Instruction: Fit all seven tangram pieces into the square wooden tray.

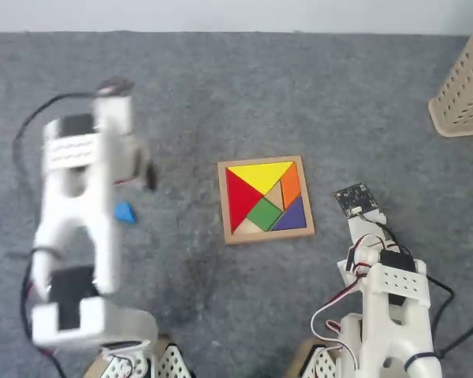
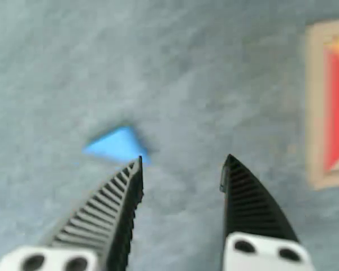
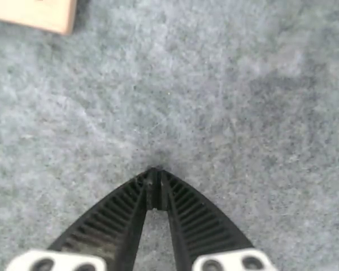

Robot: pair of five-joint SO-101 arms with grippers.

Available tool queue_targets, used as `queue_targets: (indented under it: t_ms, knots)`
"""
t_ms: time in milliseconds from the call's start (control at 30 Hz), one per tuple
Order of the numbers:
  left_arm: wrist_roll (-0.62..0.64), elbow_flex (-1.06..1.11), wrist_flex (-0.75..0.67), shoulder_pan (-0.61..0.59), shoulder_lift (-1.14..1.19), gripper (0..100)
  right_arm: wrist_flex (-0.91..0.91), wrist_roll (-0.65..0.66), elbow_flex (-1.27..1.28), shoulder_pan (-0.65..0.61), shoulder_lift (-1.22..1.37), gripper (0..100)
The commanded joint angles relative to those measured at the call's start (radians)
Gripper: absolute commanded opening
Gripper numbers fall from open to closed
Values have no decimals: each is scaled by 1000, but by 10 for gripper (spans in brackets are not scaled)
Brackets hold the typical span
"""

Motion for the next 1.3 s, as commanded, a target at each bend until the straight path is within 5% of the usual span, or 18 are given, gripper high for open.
queue_targets:
  t_ms: [0,167,400,833,1267]
  knots:
    - [-149,148,-75,-178,-167,217,-15,17,-2,7,-25,6]
    - [-235,326,-195,-305,-275,218,-15,18,-2,7,-25,6]
    - [-157,357,-204,-232,-183,218,-15,20,-2,7,-25,6]
    - [374,42,-118,-166,138,219,-15,20,-2,7,-25,6]
    - [565,30,-167,-161,261,275,-15,20,-2,7,-25,6]
